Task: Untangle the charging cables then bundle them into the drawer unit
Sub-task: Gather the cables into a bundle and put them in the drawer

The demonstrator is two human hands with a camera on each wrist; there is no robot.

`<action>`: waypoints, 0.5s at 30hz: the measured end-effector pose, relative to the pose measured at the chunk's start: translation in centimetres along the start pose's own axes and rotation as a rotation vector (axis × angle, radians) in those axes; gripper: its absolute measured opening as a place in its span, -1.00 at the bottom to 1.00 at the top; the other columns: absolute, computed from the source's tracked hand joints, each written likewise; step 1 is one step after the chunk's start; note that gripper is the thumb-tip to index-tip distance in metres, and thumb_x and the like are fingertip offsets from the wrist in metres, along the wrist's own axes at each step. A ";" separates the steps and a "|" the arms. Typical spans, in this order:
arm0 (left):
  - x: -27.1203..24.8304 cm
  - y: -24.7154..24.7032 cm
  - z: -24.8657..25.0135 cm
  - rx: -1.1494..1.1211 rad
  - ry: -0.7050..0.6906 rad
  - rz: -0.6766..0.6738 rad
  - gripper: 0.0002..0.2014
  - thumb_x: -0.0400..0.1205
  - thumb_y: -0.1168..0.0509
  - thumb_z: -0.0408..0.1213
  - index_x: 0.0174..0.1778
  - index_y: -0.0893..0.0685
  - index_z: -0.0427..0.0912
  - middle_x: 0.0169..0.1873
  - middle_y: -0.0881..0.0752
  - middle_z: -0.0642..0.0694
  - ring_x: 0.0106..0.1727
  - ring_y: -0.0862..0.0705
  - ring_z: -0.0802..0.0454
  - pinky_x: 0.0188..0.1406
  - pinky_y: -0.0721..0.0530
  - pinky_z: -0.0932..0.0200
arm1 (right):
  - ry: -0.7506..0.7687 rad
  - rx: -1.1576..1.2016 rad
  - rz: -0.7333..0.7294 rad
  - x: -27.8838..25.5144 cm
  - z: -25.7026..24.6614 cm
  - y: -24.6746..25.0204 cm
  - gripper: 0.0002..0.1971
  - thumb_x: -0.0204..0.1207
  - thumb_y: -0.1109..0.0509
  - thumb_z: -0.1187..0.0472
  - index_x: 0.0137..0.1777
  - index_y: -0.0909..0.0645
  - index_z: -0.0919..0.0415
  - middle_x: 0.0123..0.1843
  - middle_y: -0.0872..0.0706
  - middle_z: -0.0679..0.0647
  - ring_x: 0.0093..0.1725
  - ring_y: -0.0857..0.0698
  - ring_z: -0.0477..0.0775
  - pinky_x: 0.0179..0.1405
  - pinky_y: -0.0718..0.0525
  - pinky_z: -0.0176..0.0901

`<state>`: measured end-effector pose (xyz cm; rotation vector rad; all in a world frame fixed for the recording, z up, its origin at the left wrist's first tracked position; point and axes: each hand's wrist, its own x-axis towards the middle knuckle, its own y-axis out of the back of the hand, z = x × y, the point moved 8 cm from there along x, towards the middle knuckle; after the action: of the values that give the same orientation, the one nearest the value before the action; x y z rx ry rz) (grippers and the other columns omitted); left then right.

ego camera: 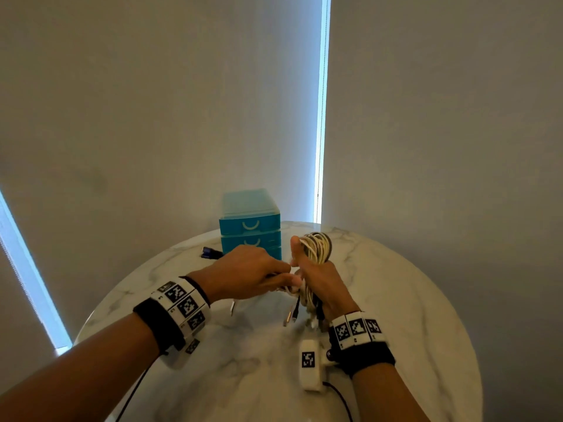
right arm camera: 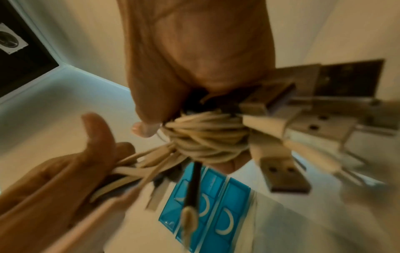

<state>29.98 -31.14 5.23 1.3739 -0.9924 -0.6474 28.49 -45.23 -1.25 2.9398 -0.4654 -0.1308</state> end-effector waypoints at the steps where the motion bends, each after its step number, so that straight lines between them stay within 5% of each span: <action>1: 0.0 0.4 0.1 -0.068 0.001 0.022 -0.32 0.74 0.06 0.43 0.17 -0.85 0.08 -0.25 -0.81 0.09 -0.30 -0.71 0.20 -0.26 -0.49 0.42 | -0.017 -0.011 -0.080 0.0 0.2 -0.6 -0.14 0.43 -0.20 -0.72 0.15 -0.74 0.09 -0.01 -0.86 0.09 0.04 -0.85 0.09 0.15 -0.82 0.04; 3: 0.0 1.2 0.2 -0.198 0.010 0.115 -0.34 0.79 0.03 0.36 0.00 -0.86 -0.01 -0.43 -0.67 0.11 -0.44 -0.61 0.21 -0.32 -0.44 0.44 | -0.005 0.031 -0.202 -0.3 0.5 -2.0 -0.03 0.32 -0.21 -0.79 0.24 -0.78 0.08 0.06 -0.91 0.14 0.14 -0.88 0.18 0.32 -0.84 0.18; 6: -0.1 1.4 0.7 -0.326 -0.012 0.196 -0.47 0.86 -0.17 0.25 -0.14 -0.82 -0.05 -0.47 -0.64 0.14 -0.43 -0.63 0.16 -0.31 -0.48 0.39 | 0.029 0.162 -0.255 -0.1 1.1 -3.0 -0.07 0.18 -0.55 -0.67 0.28 -0.83 0.10 0.08 -0.94 0.23 0.10 -0.91 0.23 0.25 -0.87 0.23; 8: -0.3 0.6 1.7 -0.344 -0.023 0.071 -0.62 0.73 -0.38 0.31 -0.10 -0.78 0.06 -0.37 -0.71 0.16 -0.35 -0.67 0.17 -0.29 -0.54 0.32 | -0.026 0.298 -0.159 0.3 1.5 -1.6 -0.36 0.33 -0.74 -0.34 0.11 -0.83 0.23 -0.10 -0.93 0.16 -0.07 -0.91 0.19 0.08 -0.89 0.16; 10: -1.0 -0.6 1.8 -0.284 0.034 -0.097 -0.57 0.66 -0.35 0.45 -0.04 -0.66 0.13 -0.27 -0.71 0.14 -0.29 -0.64 0.18 -0.28 -0.53 0.26 | -0.096 0.416 -0.023 1.4 2.6 0.5 -0.65 0.50 -0.75 -0.03 -0.09 -0.76 0.25 -0.38 -0.75 0.08 -0.29 -0.78 0.15 -0.02 -0.86 0.17; 12: -1.9 -1.0 0.7 -0.149 0.112 -0.158 -0.55 0.73 -0.17 0.47 0.04 -0.61 0.15 -0.22 -0.67 0.15 -0.25 -0.60 0.21 -0.26 -0.51 0.22 | -0.121 0.482 0.094 2.0 3.3 2.3 -0.68 0.52 -0.74 0.05 -0.22 -0.70 0.21 -0.43 -0.68 0.09 -0.29 -0.71 0.20 0.08 -0.86 0.30; 15: -2.9 -1.4 -1.1 -0.093 0.222 -0.274 -0.60 0.86 -0.06 0.32 0.10 -0.63 0.13 -0.13 -0.70 0.08 -0.18 -0.61 0.16 -0.13 -0.63 0.14 | -0.104 0.507 0.213 2.0 3.4 3.5 -0.65 0.57 -0.69 0.01 -0.24 -0.69 0.23 -0.36 -0.74 0.14 -0.35 -0.69 0.13 -0.15 -0.80 0.09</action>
<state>29.85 -28.29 3.38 1.4762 -0.5952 -0.7166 28.94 -49.58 -4.09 3.3511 -0.9484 -0.1589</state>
